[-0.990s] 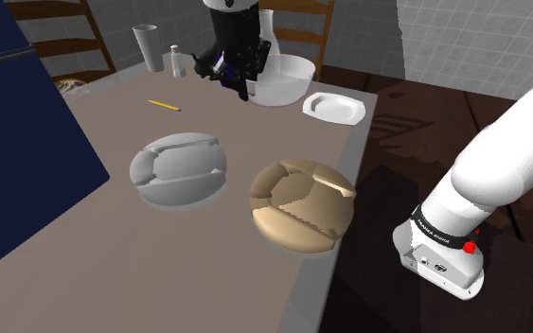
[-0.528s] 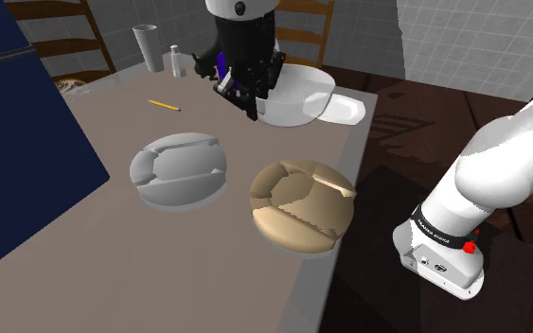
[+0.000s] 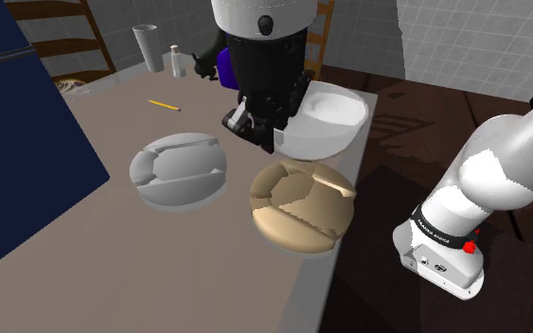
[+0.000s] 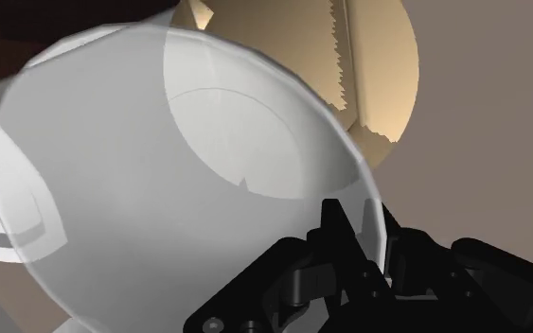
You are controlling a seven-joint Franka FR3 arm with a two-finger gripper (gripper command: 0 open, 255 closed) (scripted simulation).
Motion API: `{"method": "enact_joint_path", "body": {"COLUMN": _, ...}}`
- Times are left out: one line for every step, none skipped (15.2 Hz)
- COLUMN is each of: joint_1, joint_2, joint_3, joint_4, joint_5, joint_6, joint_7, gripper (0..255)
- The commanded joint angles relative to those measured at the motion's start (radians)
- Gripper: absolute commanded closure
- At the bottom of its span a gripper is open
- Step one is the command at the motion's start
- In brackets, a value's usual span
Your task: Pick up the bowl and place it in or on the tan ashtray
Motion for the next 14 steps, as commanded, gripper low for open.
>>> {"method": "enact_joint_path", "body": {"joint_1": 0.018, "joint_2": -0.015, "joint_3": 0.026, "joint_4": 0.011, "joint_5": 0.021, "joint_6": -0.025, "joint_7": 0.040, "gripper": 255}}
{"method": "enact_joint_path", "body": {"joint_1": 0.024, "joint_2": -0.018, "joint_3": 0.035, "joint_4": 0.015, "joint_5": 0.027, "joint_6": -0.031, "joint_7": 0.053, "gripper": 255}}
{"method": "enact_joint_path", "body": {"joint_1": 0.025, "joint_2": -0.019, "joint_3": 0.037, "joint_4": 0.001, "joint_5": 0.029, "joint_6": -0.018, "joint_7": 0.054, "gripper": 255}}
{"method": "enact_joint_path", "body": {"joint_1": 0.026, "joint_2": -0.020, "joint_3": 0.038, "joint_4": -0.013, "joint_5": 0.031, "joint_6": -0.005, "joint_7": 0.056, "gripper": 255}}
{"method": "enact_joint_path", "body": {"joint_1": 0.027, "joint_2": -0.021, "joint_3": 0.040, "joint_4": -0.026, "joint_5": 0.032, "joint_6": 0.008, "joint_7": 0.057, "gripper": 255}}
{"method": "enact_joint_path", "body": {"joint_1": 0.028, "joint_2": -0.022, "joint_3": 0.043, "joint_4": -0.040, "joint_5": 0.034, "joint_6": 0.021, "joint_7": 0.059, "gripper": 255}}
{"method": "enact_joint_path", "body": {"joint_1": 0.029, "joint_2": -0.022, "joint_3": 0.045, "joint_4": -0.053, "joint_5": 0.035, "joint_6": 0.034, "joint_7": 0.060, "gripper": 255}}
{"method": "enact_joint_path", "body": {"joint_1": 0.030, "joint_2": -0.022, "joint_3": 0.047, "joint_4": -0.066, "joint_5": 0.036, "joint_6": 0.047, "joint_7": 0.062, "gripper": 255}}
{"method": "enact_joint_path", "body": {"joint_1": 0.030, "joint_2": -0.022, "joint_3": 0.050, "joint_4": -0.079, "joint_5": 0.037, "joint_6": 0.060, "joint_7": 0.064, "gripper": 255}}
{"method": "enact_joint_path", "body": {"joint_1": 0.031, "joint_2": -0.021, "joint_3": 0.053, "joint_4": -0.092, "joint_5": 0.038, "joint_6": 0.073, "joint_7": 0.066, "gripper": 255}}
{"method": "enact_joint_path", "body": {"joint_1": 0.031, "joint_2": -0.020, "joint_3": 0.056, "joint_4": -0.104, "joint_5": 0.038, "joint_6": 0.086, "joint_7": 0.068, "gripper": 255}}
{"method": "enact_joint_path", "body": {"joint_1": 0.032, "joint_2": -0.019, "joint_3": 0.059, "joint_4": -0.117, "joint_5": 0.039, "joint_6": 0.099, "joint_7": 0.071, "gripper": 255}}
{"method": "enact_joint_path", "body": {"joint_1": 0.032, "joint_2": -0.018, "joint_3": 0.062, "joint_4": -0.129, "joint_5": 0.039, "joint_6": 0.113, "joint_7": 0.073, "gripper": 255}}
{"method": "enact_joint_path", "body": {"joint_1": 0.032, "joint_2": -0.016, "joint_3": 0.066, "joint_4": -0.140, "joint_5": 0.040, "joint_6": 0.126, "joint_7": 0.076, "gripper": 255}}
